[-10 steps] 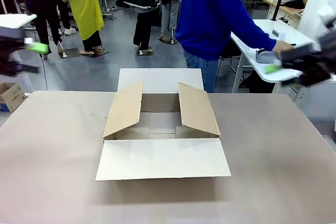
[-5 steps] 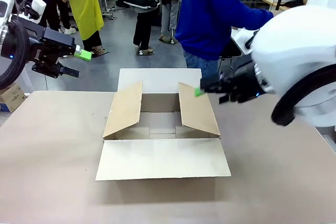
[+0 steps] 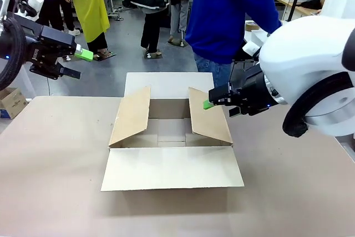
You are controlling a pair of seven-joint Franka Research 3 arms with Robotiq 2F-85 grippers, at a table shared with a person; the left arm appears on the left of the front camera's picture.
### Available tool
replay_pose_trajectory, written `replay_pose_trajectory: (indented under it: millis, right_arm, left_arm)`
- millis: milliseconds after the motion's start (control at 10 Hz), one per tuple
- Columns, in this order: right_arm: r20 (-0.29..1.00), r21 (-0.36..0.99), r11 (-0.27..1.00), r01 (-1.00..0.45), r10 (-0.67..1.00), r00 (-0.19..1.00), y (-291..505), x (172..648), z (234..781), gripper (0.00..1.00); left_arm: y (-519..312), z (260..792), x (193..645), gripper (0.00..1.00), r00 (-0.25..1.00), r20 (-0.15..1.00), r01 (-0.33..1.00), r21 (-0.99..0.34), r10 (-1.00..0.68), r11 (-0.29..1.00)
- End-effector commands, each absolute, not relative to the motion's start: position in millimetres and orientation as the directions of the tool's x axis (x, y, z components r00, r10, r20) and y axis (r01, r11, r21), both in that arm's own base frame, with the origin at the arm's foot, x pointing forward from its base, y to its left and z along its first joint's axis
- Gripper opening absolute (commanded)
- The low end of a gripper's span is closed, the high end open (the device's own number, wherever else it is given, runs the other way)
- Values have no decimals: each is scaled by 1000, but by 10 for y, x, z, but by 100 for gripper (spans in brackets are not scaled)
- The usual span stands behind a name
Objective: Pack the gift set into the box.
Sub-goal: Place both hands on the side flaps of the Package Box and spread them outward.
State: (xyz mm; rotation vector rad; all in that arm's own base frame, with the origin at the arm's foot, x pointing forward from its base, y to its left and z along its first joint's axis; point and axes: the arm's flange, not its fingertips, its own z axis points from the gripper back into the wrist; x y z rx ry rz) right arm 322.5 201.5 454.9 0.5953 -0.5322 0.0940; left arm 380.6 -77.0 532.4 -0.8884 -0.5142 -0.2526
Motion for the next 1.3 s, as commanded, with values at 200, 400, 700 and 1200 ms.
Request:
replay_pose_trajectory:
  millis: [200, 400, 700, 1200]
  right_arm:
    - [511, 511, 828, -232, -76, 856, 2004, 3230, 4572, 100]
    - [511, 511, 828, -232, -76, 856, 2004, 3230, 4572, 100]
    - [511, 511, 828, -232, -76, 856, 2004, 3230, 4572, 100]
    - [511, 511, 828, -232, -76, 856, 2004, 3230, 4572, 100]
  left_arm:
    - [-2345, 5271, 3966, 100, 836, 438, 530, -491, -331, 691]
    - [-2647, 4989, 3969, 100, 863, 322, 500, -434, -389, 749]
    - [-2780, 4957, 3768, 100, 843, 386, 530, -472, -375, 705]
    - [-3012, 4903, 4057, 100, 937, 289, 255, -175, -198, 951]
